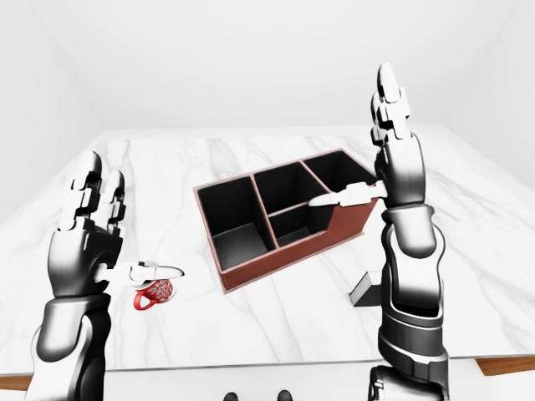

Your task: Pick up the book and place it in the back compartment of the caddy.

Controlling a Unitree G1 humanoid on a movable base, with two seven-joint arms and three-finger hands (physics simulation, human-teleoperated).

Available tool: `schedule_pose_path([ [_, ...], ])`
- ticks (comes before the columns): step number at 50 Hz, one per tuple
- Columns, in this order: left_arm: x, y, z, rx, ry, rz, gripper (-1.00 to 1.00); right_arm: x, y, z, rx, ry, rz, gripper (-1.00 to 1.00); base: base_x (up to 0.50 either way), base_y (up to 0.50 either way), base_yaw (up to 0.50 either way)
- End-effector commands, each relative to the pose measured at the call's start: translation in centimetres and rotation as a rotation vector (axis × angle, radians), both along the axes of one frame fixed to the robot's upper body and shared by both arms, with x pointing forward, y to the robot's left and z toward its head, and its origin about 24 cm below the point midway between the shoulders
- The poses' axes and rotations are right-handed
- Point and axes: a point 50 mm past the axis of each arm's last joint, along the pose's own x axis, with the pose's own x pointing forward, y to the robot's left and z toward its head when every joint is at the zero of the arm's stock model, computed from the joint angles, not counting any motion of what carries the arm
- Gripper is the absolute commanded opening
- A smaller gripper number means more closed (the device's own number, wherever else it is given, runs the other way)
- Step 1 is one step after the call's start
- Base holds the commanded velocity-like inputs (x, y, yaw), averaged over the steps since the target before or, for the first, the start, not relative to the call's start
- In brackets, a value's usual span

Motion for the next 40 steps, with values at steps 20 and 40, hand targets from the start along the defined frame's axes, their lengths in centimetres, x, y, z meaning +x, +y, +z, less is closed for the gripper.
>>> schedule_pose_path([
  [20, 0.2, 0.0, -0.4, 0.004, 0.018, -0.001, 1.00, 0.9, -1.7, 1.2, -0.216, 0.064, -0.053, 1.00, 0.00, 0.00, 0.00],
  [40, 0.3, 0.0, -0.6, 0.002, 0.031, 0.002, 1.00, 1.7, -3.7, 0.1, -0.319, 0.198, -0.082, 1.00, 0.00, 0.00, 0.00],
])
